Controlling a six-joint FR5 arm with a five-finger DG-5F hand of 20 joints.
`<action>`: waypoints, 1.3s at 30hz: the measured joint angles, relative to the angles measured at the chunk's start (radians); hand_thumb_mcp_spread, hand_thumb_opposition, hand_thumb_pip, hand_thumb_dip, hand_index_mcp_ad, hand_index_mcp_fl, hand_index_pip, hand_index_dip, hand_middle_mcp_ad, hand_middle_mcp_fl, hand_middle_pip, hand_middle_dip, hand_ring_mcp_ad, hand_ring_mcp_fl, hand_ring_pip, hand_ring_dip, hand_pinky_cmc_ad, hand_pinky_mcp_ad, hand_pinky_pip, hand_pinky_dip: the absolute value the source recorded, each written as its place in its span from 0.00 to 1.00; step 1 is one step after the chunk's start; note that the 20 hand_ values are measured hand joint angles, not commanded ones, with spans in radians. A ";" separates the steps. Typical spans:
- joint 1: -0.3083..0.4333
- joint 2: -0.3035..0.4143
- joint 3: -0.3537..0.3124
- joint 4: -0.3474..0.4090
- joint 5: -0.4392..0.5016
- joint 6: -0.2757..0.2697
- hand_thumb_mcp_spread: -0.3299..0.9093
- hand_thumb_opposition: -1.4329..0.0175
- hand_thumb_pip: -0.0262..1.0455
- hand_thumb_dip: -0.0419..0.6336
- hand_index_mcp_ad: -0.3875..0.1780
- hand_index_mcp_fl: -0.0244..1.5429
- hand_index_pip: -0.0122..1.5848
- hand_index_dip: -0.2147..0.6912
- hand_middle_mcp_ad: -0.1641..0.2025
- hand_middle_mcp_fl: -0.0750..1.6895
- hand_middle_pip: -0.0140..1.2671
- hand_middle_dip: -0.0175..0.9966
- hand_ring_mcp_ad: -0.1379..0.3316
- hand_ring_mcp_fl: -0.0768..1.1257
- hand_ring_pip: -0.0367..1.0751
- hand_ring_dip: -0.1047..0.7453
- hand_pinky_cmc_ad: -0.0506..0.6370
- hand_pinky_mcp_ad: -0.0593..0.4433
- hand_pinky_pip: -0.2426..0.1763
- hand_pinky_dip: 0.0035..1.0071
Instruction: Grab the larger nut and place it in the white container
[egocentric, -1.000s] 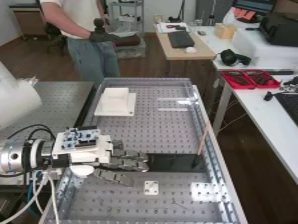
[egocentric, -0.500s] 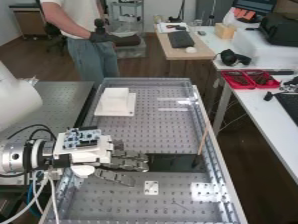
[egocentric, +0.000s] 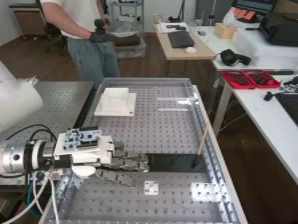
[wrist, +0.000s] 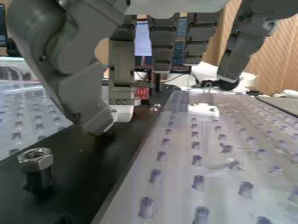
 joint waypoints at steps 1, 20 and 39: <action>0.000 0.000 0.000 0.000 0.000 0.001 0.54 0.41 0.76 0.39 0.44 0.12 0.97 0.23 0.65 0.07 0.11 0.27 0.55 0.07 0.11 0.28 0.55 0.67 0.43 0.40; 0.006 0.022 -0.011 0.047 0.013 0.060 0.55 0.40 0.71 0.39 0.48 0.19 0.96 0.22 0.61 0.11 0.11 0.27 0.53 0.07 0.11 0.28 0.55 0.67 0.48 0.40; 0.061 0.187 -0.074 0.052 0.013 0.124 0.55 0.40 0.71 0.39 0.48 0.19 0.96 0.22 0.62 0.12 0.11 0.27 0.54 0.07 0.11 0.28 0.56 0.67 0.52 0.40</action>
